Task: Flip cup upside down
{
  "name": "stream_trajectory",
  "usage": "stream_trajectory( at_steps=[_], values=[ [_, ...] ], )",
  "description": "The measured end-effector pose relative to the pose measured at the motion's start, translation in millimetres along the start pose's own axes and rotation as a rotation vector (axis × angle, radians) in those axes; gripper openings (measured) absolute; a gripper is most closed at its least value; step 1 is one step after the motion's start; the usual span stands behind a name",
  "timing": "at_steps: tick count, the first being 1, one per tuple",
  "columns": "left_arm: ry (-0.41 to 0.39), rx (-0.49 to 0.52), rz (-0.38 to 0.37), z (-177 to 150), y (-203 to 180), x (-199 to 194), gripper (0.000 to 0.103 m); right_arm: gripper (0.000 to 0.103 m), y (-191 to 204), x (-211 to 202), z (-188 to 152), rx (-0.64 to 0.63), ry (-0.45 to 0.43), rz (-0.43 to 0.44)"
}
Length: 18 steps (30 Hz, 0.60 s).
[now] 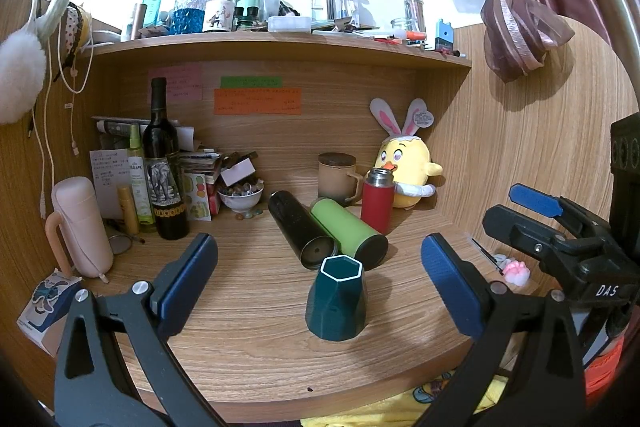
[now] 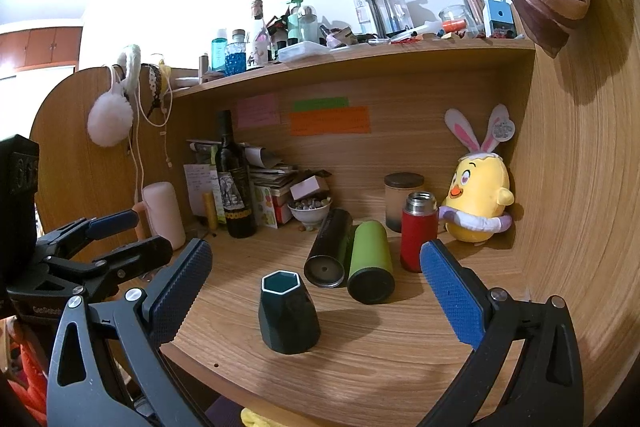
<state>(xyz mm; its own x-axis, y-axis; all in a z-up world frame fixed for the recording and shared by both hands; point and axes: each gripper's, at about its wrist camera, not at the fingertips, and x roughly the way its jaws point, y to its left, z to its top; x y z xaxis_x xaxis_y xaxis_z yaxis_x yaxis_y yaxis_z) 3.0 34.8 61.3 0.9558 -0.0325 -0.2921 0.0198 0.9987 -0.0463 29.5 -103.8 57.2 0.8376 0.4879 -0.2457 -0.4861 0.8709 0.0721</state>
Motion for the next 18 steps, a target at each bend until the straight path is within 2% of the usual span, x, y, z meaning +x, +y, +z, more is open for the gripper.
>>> stream_trajectory(
  at_steps=[18],
  values=[
    [0.000,-0.002,0.000,0.5,-4.1,-3.4,0.103,0.103,0.3,0.2,-0.1,-0.001,0.000,0.003]
  ],
)
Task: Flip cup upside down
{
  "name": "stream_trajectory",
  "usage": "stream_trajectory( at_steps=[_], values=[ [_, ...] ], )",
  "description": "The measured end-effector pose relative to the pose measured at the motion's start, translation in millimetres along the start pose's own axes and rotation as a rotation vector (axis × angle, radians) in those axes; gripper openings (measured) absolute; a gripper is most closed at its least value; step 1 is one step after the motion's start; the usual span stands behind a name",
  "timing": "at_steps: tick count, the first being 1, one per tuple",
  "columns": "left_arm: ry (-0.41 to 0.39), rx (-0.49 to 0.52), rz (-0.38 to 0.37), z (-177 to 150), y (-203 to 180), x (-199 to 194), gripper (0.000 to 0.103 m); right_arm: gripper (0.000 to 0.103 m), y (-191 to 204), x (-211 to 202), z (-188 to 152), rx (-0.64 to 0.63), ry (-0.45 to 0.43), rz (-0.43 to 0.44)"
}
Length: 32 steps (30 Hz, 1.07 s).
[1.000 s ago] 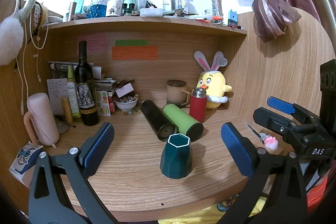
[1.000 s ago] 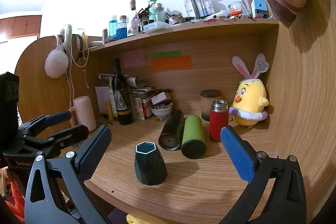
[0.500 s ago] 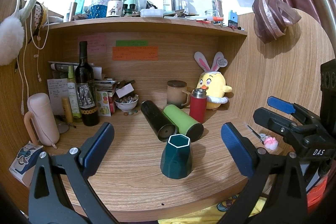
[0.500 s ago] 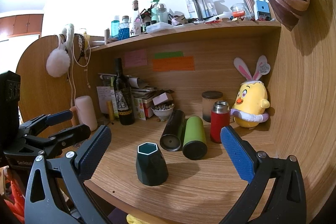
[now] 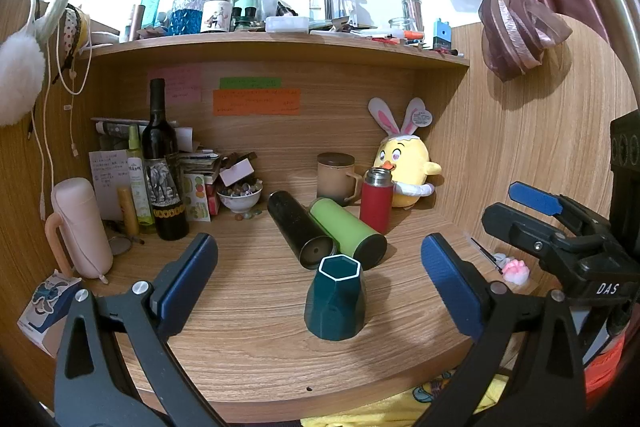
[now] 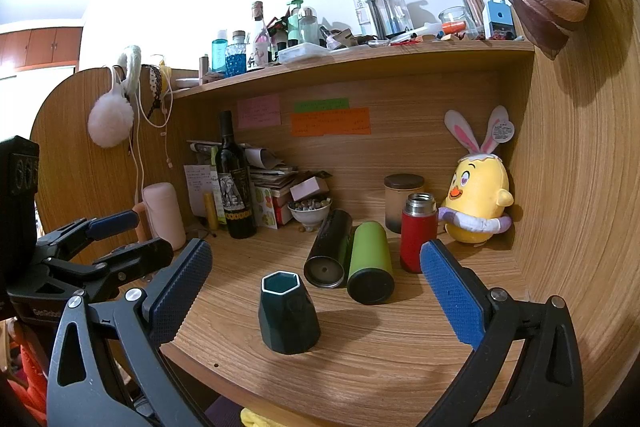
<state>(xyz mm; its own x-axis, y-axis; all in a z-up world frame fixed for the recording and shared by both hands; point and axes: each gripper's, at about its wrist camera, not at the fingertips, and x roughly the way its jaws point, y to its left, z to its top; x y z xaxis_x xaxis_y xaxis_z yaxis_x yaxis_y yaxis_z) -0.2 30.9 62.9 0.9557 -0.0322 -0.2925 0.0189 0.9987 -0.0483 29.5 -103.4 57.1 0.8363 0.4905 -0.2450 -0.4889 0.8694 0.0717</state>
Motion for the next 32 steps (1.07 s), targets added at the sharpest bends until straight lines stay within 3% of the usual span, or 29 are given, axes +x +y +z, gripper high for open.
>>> stream_trajectory(
  at_steps=[32],
  values=[
    [0.030,-0.012,-0.020,-3.0,-1.4,7.0,0.103,0.103,-1.4,0.3,-5.8,0.000,0.010,0.004]
  ],
)
